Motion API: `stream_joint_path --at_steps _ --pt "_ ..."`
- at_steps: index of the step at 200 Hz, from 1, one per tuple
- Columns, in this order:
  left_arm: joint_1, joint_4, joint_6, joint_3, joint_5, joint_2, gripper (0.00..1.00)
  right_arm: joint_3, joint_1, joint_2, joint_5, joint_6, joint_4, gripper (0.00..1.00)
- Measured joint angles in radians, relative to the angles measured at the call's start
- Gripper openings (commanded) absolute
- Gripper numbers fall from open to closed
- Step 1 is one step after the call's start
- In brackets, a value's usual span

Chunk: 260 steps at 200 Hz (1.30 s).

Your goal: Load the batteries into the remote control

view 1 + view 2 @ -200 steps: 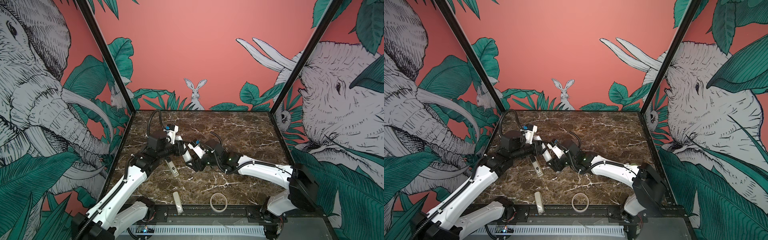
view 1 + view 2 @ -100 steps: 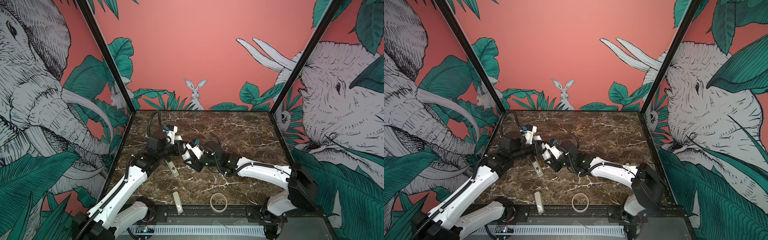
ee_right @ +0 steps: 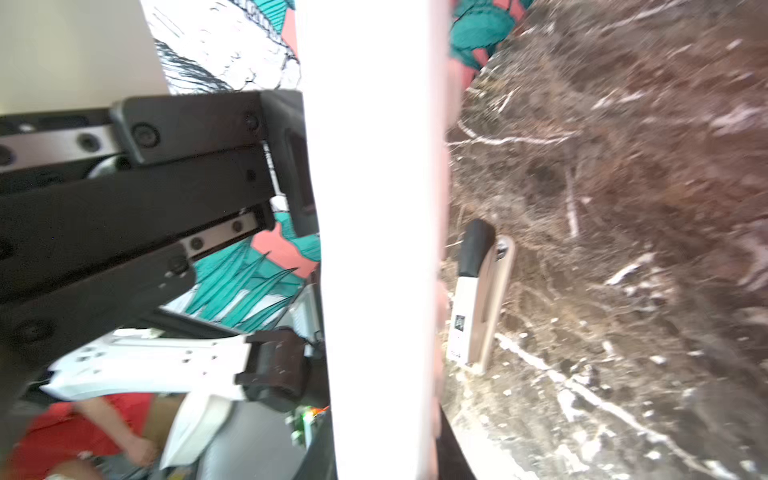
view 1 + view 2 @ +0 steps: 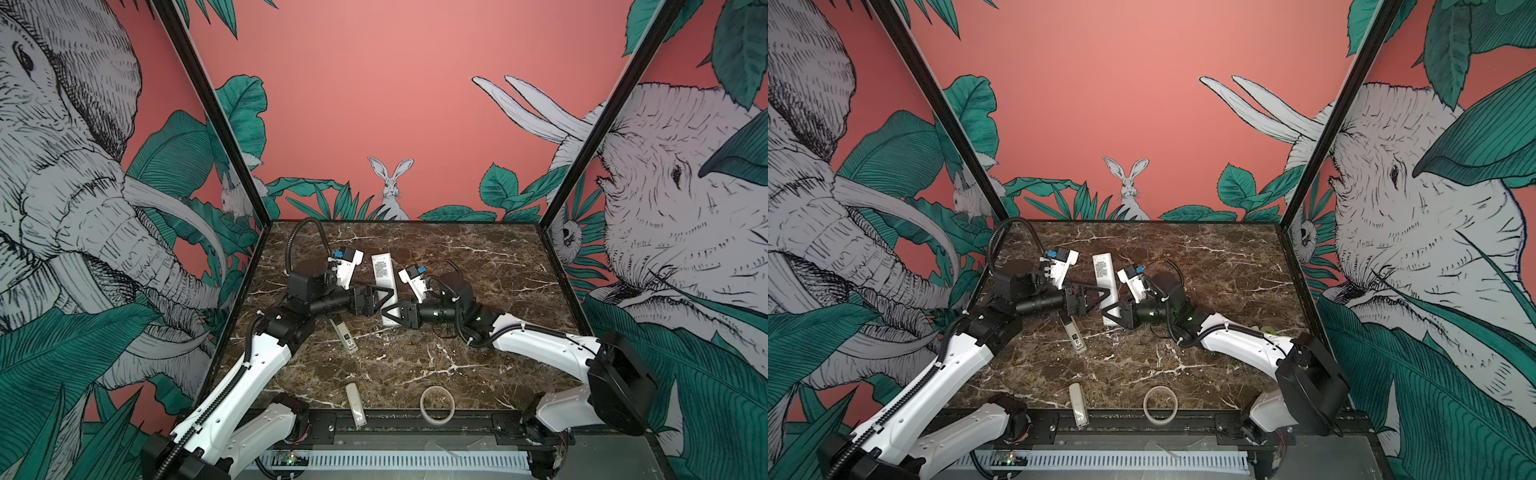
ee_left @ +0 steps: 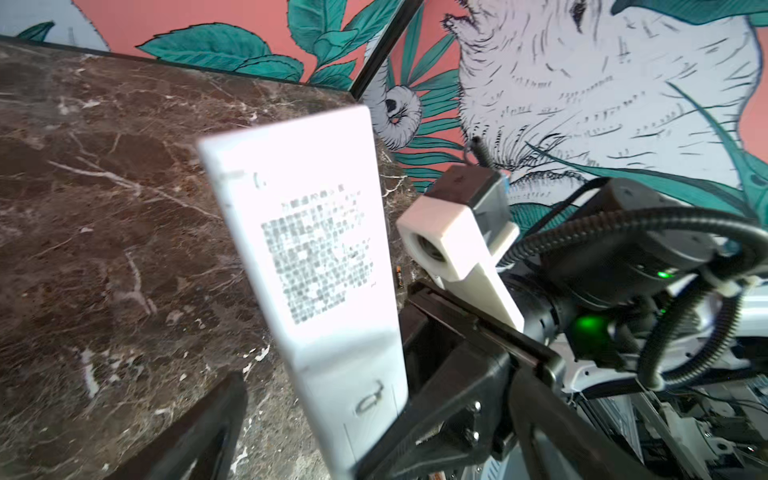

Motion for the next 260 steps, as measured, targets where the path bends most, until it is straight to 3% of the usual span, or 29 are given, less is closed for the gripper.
stream_joint_path --at_steps 94,168,215,237,260 --pt "0.029 0.187 -0.007 0.000 0.249 0.094 0.94 -0.003 0.001 -0.047 -0.227 0.140 0.085 0.17" --pt "0.041 0.163 0.060 0.021 0.370 0.097 0.49 -0.031 -0.031 -0.025 -0.367 0.222 0.196 0.17" --pt "0.060 0.107 0.080 0.036 0.410 0.106 0.33 -0.029 -0.043 -0.026 -0.427 0.148 0.140 0.18" --pt "0.062 0.101 0.060 0.039 0.457 0.119 0.20 -0.026 -0.047 -0.030 -0.436 0.074 0.097 0.23" --pt "0.061 0.106 0.049 0.045 0.474 0.132 0.15 -0.020 -0.050 -0.039 -0.435 0.033 0.035 0.37"
